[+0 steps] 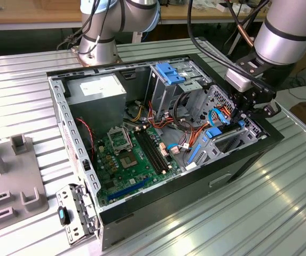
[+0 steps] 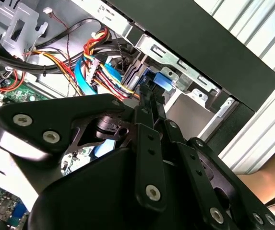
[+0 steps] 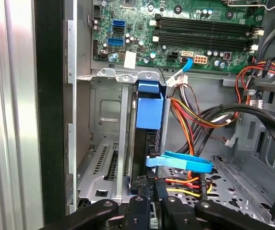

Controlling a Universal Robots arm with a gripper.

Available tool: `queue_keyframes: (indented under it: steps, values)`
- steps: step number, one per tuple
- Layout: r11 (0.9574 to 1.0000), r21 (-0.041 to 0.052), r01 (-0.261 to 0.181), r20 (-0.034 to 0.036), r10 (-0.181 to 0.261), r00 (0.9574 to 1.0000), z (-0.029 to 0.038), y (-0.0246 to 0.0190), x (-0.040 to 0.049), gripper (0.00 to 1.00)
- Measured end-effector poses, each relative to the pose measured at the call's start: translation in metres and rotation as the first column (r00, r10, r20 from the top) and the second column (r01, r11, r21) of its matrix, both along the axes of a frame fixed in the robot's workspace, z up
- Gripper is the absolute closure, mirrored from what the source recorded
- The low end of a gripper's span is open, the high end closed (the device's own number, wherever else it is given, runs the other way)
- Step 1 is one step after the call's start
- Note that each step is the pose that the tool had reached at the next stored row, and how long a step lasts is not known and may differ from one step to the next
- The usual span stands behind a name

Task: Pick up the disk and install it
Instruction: 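Insert the second disk wire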

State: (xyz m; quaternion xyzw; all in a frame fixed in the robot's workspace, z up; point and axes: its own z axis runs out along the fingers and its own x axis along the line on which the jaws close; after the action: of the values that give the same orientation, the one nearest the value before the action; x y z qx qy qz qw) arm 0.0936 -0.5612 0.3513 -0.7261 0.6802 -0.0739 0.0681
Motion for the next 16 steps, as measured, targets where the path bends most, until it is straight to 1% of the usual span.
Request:
queue_keyframes:
  steps: [2, 4, 5, 6, 7, 9, 11, 13, 16]
  values:
    - [1.0, 0.0011, 0.005, 0.0013, -0.005, 1.0, -0.0008, -0.0004, 0.0, 0.84]
    - [0.9999, 0.0056, 0.014, 0.0014, -0.014, 0.9999, -0.0013, -0.0005, 0.0, 0.84]
    - [0.9996, 0.0075, 0.027, 0.0013, -0.027, 0.9996, -0.0021, -0.0005, 0.0, 0.84]
    - [0.9985, 0.0076, 0.054, 0.0013, -0.054, 0.9985, -0.003, -0.0005, 0.0, 0.84]
    - [0.9982, 0.0076, 0.06, 0.0013, -0.06, 0.9982, -0.003, -0.0006, 0.0, 0.84]
    - [0.9981, 0.0085, 0.061, 0.0014, -0.061, 0.9982, -0.0029, -0.0006, -0.0004, 0.84]
    - [0.998, 0.0147, 0.062, 0.0034, -0.062, 0.9981, -0.0037, -0.0005, -0.0013, 0.84]
    - [0.9977, 0.0152, 0.065, 0.0035, -0.065, 0.9979, -0.0037, -0.0006, -0.0014, 0.84]
    - [0.9953, 0.0153, 0.096, 0.0035, -0.096, 0.9954, -0.0048, -0.0007, -0.0014, 0.84]
